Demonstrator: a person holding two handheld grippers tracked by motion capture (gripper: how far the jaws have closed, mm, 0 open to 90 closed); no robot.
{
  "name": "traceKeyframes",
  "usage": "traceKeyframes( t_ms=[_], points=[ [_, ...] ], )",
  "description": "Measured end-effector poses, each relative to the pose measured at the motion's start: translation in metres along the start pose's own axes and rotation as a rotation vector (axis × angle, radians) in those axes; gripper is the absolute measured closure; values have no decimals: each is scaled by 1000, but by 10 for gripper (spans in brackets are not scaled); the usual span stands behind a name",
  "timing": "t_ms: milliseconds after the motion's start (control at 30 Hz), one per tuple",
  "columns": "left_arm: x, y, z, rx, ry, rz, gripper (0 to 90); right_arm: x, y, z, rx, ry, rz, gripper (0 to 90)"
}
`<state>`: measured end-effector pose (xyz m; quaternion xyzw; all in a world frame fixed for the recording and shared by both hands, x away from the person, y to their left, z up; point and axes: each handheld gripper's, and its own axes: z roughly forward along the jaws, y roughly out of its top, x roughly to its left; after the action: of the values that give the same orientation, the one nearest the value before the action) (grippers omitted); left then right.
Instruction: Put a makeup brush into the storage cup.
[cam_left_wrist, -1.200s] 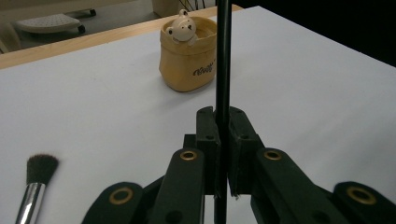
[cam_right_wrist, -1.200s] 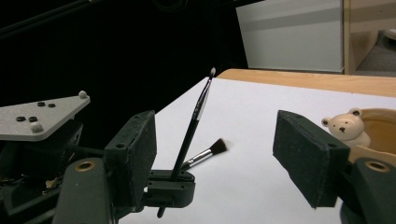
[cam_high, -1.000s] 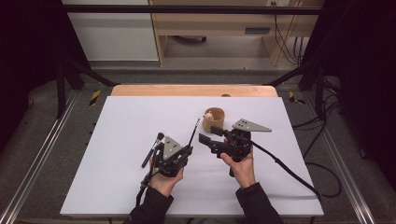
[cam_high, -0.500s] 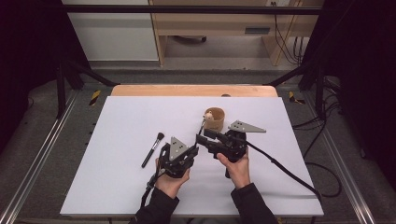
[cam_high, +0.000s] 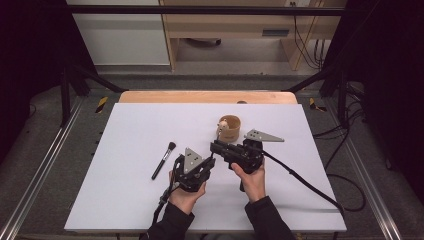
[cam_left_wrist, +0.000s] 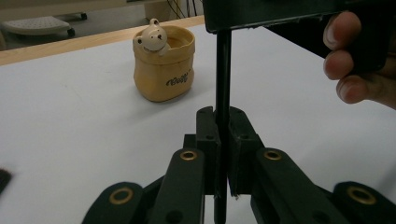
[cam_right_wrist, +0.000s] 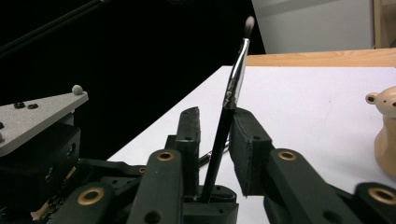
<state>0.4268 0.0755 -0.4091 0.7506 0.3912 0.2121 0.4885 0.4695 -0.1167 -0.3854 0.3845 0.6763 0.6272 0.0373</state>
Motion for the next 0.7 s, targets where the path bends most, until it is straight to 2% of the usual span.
traceKeyframes(
  t_ms=[233,400,467,700],
  points=[
    [-3,0,-1,-3,-11,1,847,1,0,-1,-4,13,3,836],
    [-4,1,-2,3,-27,7,843,2,1,-3,3,32,9,850],
    [-4,2,-3,6,-30,26,834,2,1,-4,4,35,2,851],
    [-5,6,-8,-11,-53,56,701,3,5,-8,-4,33,-18,851]
  ],
)
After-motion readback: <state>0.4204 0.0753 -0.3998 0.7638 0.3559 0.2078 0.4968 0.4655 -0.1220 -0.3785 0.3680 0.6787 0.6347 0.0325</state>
